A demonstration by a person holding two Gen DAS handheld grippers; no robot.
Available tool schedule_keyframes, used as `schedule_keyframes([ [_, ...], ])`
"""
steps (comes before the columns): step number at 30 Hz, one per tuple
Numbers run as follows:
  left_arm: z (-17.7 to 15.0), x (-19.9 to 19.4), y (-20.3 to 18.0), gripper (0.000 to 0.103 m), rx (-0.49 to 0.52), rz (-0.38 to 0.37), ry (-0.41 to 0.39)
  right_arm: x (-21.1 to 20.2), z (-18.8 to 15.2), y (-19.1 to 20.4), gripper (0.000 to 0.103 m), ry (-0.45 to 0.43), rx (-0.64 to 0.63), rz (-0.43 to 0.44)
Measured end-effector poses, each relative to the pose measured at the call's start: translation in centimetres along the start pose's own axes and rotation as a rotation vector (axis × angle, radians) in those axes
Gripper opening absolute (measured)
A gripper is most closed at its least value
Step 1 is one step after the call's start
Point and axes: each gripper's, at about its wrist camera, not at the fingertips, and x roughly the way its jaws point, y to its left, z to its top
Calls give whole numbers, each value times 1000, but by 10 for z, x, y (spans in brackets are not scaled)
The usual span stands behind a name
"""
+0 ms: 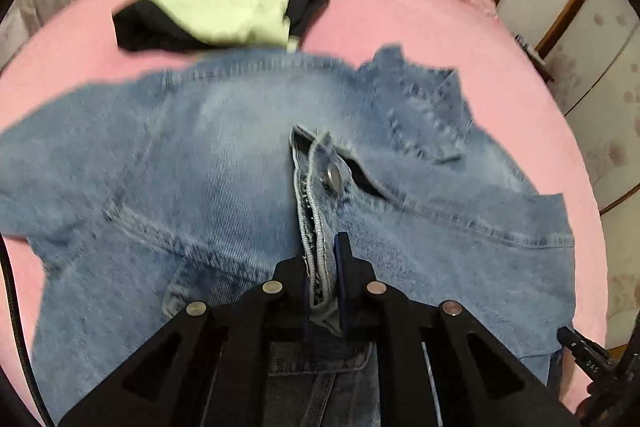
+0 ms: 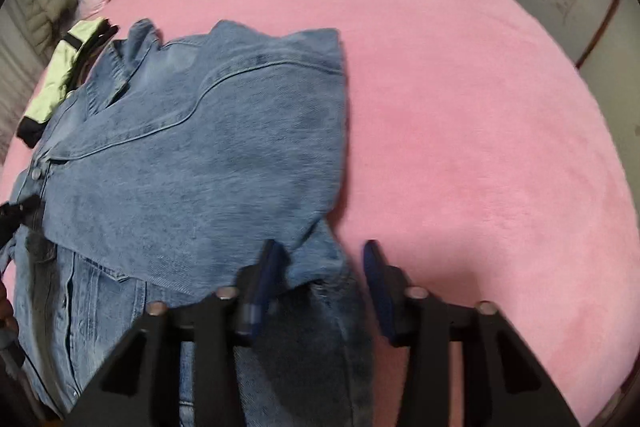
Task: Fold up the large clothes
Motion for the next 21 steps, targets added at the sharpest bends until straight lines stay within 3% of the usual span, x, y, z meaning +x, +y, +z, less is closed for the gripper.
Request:
schedule_keyframes([
  [1, -1, 0, -1, 8, 13, 11, -15, -3, -2, 0, 20, -20, 3, -5],
  [4, -10, 29, 6, 9, 25, 68, 74, 2, -12, -3, 19, -19, 30, -15],
  [6, -14, 36, 10, 11, 28, 67, 88, 4, -12, 3, 20, -10, 7, -46],
  [10, -5, 20, 8, 29, 62, 80, 84, -10, -2, 11, 27, 1, -32, -61],
  [13, 4, -3, 13, 29, 48, 59, 61, -27, 8, 2, 31, -16, 15, 25],
  [16, 22, -25, 9, 30, 64, 26, -13, -39, 28, -3, 32, -53, 30, 29],
  [21, 60, -10, -23, 30, 107, -61, -50, -37, 79, 4, 32, -116, 5, 38],
])
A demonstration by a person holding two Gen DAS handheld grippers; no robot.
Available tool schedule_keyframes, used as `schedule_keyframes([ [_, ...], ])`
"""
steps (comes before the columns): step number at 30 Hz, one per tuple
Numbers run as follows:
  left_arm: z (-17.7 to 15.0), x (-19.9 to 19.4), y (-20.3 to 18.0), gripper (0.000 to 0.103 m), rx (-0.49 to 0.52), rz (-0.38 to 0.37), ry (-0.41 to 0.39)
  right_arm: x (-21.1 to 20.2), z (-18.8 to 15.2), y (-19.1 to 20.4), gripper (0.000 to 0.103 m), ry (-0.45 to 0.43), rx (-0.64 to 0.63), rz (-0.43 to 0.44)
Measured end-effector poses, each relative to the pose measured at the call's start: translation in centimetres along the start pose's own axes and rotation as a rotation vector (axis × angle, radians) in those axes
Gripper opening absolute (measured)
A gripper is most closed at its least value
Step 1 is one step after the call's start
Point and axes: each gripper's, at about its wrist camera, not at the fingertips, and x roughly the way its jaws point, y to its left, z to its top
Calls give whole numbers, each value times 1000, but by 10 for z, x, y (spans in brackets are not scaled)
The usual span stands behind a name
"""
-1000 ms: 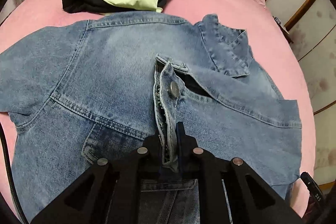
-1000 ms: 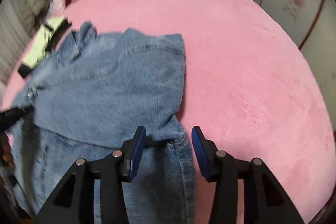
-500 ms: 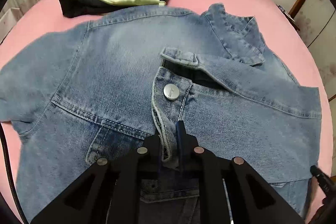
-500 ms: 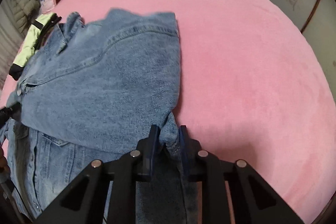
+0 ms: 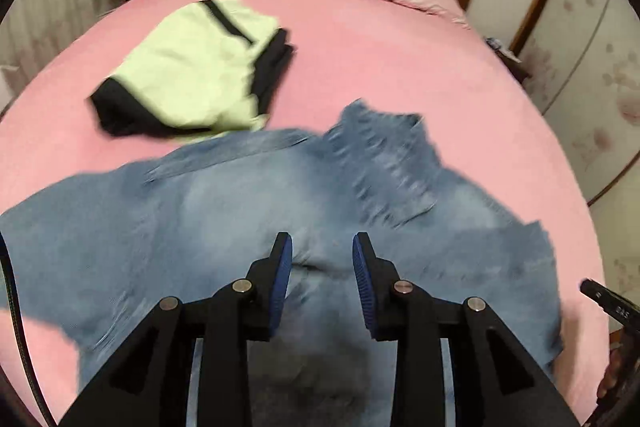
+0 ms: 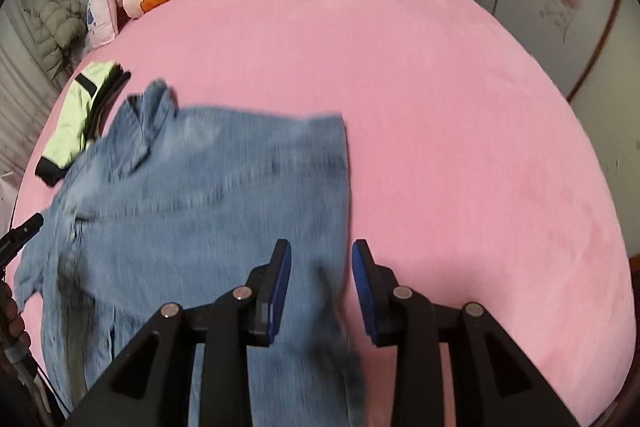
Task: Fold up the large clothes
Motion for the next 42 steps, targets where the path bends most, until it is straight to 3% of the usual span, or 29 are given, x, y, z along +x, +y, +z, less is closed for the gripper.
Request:
schedule_keyframes([
  [3, 9, 41, -14, 30, -4, -11, 50, 16, 22, 13, 32, 0, -32, 41],
  [7, -1, 96, -15, 29, -16, 63, 150, 62, 37, 26, 31, 67, -64, 127],
  [8, -4, 104, -13, 29, -17, 74, 160, 78, 37, 26, 29, 99, -77, 120],
  [11, -11, 116, -14, 27, 18, 94, 154, 111, 36, 15, 15, 114, -127, -60],
  [14, -14, 116, -22, 27, 79, 126, 132, 117, 39, -8, 9, 110, -56, -3],
  [15, -14, 116, -24, 26, 87, 128, 131, 115, 40, -9, 0, 106, -58, -25],
  [17, -13, 115, -24, 26, 87, 123, 135, 106, 40, -10, 0, 94, -61, -61],
  [21, -7, 105, -28, 29, 92, 122, 141, 84, 36, -17, 2, 78, -20, -56],
  [27, 2, 64, -33, 54, 83, 106, 99, 52, 23, -21, 3, 76, 29, 15],
  [32, 12, 17, -38, 56, 50, 34, 55, 5, 10, -11, 3, 25, 47, 61],
  [35, 16, -13, -40, 64, 27, -2, 25, -24, 4, 4, 3, -15, 35, 83],
  [42, 10, -78, -39, 65, 63, -26, -26, -78, -9, 37, 3, -88, 23, 141],
])
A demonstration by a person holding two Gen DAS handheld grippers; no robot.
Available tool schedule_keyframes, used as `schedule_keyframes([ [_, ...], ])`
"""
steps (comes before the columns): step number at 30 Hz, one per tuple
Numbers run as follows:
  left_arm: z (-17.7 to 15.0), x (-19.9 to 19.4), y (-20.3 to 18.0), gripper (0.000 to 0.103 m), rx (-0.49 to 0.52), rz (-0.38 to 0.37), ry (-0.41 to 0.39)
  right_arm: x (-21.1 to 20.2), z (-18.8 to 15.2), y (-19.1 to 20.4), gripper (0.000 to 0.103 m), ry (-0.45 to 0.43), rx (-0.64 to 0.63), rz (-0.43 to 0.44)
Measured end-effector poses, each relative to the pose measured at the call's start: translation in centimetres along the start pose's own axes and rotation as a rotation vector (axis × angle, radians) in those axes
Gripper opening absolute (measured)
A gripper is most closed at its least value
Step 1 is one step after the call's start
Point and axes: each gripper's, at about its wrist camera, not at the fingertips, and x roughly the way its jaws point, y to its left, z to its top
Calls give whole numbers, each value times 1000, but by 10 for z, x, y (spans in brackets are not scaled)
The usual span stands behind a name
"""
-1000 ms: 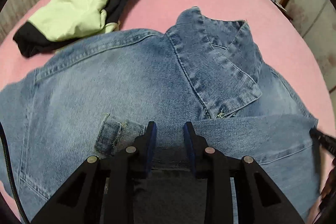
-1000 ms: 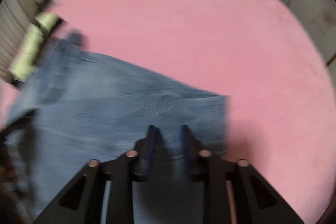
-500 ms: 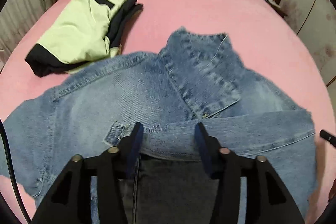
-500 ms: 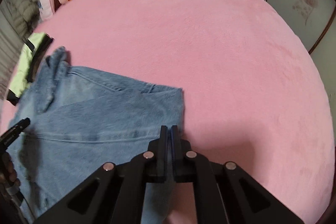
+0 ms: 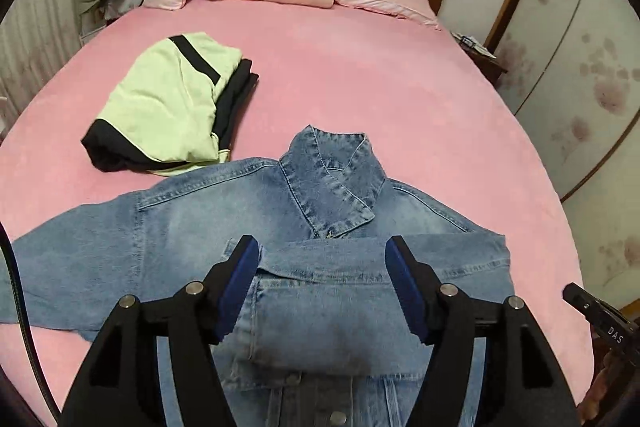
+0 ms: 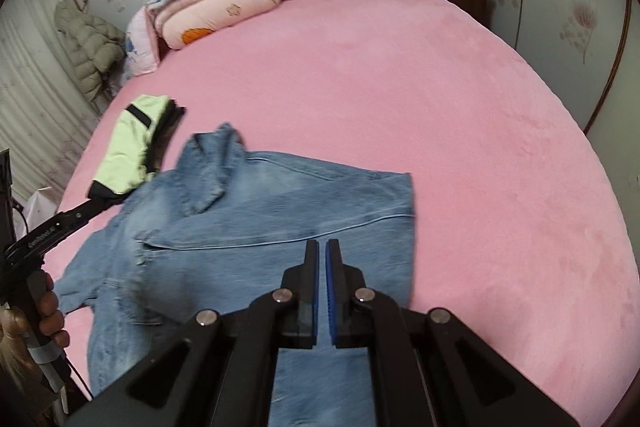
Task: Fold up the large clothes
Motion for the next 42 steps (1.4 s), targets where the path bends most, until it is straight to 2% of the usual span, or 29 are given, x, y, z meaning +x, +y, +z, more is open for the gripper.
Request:
schedule_keyframes([
  [2, -4, -16, 6, 67, 6, 2, -11, -7, -6, 20, 3, -4, 0, 21],
  [4, -9, -33, 14, 74, 15, 22, -26, -14, -11, 39, 3, -9, -13, 35],
  [8, -20, -62, 35, 75, 23, 58, -25, -20, -22, 82, 3, 6, -51, 60],
  [14, -30, -108, 92, 76, -51, 84, 2, -32, -33, 161, 4, 45, -118, 104],
  [16, -34, -126, 121, 81, -92, 102, -2, -34, -34, 187, 13, 48, -139, 120],
  [18, -38, -141, 151, 83, -132, 125, -16, -35, -35, 216, 33, 35, -157, 127],
  [26, -64, -182, 283, 83, -285, 254, -43, -12, -46, 336, 35, 13, -243, 193],
  [32, -113, -173, 395, 83, -474, 304, -10, 26, -74, 431, 35, 19, -357, 224],
  [36, -158, -150, 466, 83, -642, 289, 28, 62, -99, 482, 35, 55, -423, 232],
  [42, -212, -111, 539, 83, -877, 236, 43, 109, -130, 540, 35, 121, -488, 245],
])
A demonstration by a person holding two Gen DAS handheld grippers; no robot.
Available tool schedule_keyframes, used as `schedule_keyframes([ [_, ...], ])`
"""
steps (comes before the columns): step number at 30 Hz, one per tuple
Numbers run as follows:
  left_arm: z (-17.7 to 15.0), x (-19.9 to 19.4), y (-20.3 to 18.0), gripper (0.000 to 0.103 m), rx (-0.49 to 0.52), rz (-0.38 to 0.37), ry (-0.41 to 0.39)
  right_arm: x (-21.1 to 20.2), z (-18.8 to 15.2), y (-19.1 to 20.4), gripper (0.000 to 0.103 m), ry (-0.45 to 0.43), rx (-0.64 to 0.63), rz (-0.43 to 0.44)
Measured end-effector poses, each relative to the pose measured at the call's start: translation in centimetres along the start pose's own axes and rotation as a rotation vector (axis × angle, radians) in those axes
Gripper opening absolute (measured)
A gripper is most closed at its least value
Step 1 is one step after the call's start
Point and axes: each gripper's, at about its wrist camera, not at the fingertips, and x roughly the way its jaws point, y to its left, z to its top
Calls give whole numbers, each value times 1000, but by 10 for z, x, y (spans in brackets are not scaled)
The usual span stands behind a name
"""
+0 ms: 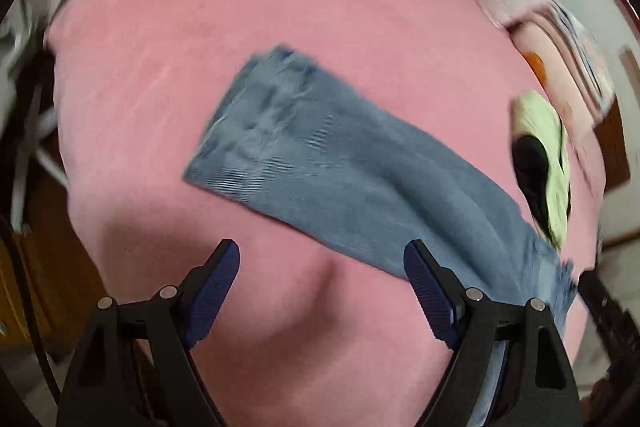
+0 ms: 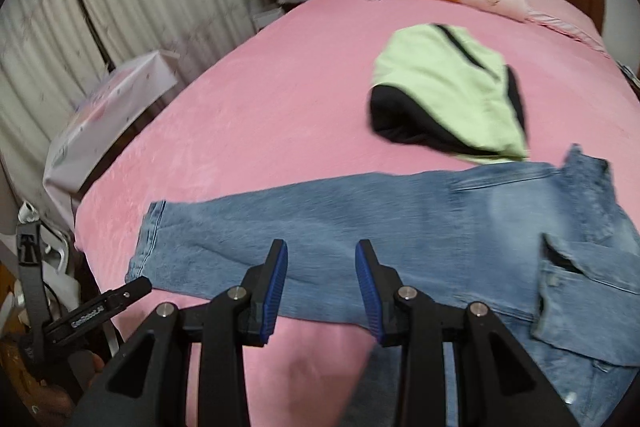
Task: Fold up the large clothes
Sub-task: 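Grasp the other sleeve cuff with the left gripper, then fold the held sleeve across the jacket body with the left gripper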
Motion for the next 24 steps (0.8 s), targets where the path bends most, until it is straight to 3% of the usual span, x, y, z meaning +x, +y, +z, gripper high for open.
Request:
schedule_keyframes([
  [4, 13, 32, 32, 79, -103, -55, 11, 32, -1, 25, 35, 45, -38, 18],
  [8, 25, 50, 40, 73, -137, -85, -29, 50, 1, 34, 35, 66, -46, 24],
  [9, 29, 54, 40, 65, -142, -71, -39, 53, 0, 35, 35, 69, -49, 25],
  [11, 37, 58, 38, 35, -150, -60, -54, 58, -2, 37, 35, 86, -54, 23],
  [12, 41, 59, 36, 21, -141, -89, -50, 59, -3, 36, 35, 94, -52, 26],
  [15, 51, 48, 17, 18, -112, -73, -68, 58, -7, 32, 35, 108, -46, 28],
  [19, 58, 4, -36, 17, 38, -70, -170, 46, -7, 18, 35, 93, -22, 18],
  [24, 58, -63, -127, 17, 206, -209, -293, 16, -7, -23, 35, 46, 33, -16],
])
